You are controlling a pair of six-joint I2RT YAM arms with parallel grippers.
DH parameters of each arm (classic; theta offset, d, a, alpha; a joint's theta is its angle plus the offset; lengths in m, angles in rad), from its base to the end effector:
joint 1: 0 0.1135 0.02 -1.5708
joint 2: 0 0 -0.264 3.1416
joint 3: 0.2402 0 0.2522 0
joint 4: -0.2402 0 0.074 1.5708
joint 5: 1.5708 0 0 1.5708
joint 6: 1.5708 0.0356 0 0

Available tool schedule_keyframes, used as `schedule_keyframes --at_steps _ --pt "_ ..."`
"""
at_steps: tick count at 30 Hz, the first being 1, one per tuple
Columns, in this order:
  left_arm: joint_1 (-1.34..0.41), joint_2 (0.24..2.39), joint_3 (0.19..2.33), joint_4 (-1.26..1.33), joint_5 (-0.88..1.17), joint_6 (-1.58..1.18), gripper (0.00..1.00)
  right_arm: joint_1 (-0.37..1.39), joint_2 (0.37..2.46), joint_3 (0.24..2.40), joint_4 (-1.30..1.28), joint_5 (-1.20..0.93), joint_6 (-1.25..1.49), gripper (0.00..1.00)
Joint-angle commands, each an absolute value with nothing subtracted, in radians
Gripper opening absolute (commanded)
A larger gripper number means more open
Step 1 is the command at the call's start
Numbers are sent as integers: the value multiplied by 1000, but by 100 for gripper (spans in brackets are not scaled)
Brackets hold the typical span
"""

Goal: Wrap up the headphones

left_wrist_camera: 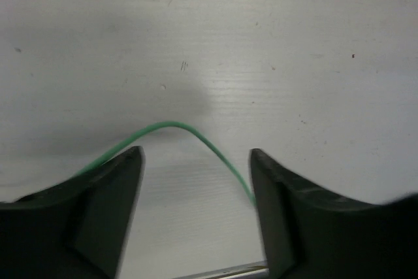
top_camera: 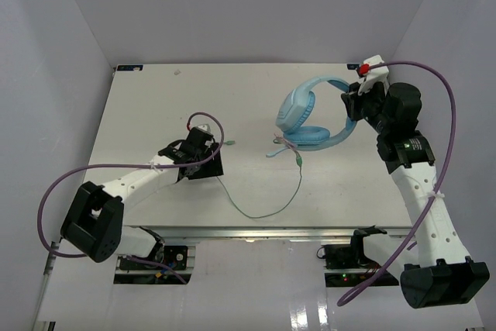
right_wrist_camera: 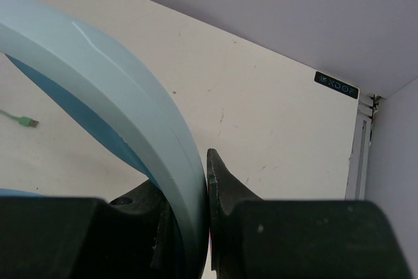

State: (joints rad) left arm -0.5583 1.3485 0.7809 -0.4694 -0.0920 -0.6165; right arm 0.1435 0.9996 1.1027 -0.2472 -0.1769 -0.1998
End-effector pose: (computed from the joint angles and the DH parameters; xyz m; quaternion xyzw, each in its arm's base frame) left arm 0.2191 -0.1330 0.1957 -0.0402 0.9628 -0.1091 0.2439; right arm 0.2195 0.0380 0.4048 -0.1856 0.7323 0.0484 0.6534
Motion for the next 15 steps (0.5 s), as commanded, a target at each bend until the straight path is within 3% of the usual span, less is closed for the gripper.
schedule_keyframes --at_steps 1,8,13,15 --pt "-552 1264 913 -520 -148 -404 98 117 1045 1244 -234 -173 -129 8" --pt "-552 1116 996 -565 -97 -115 98 96 1104 1264 -251 -148 -56 8" --pt "-557 886 799 -429 352 308 95 90 1114 1250 -252 -262 -96 8" --pt "-562 859 753 -418 424 475 94 88 1116 1248 -252 -327 -111 8"
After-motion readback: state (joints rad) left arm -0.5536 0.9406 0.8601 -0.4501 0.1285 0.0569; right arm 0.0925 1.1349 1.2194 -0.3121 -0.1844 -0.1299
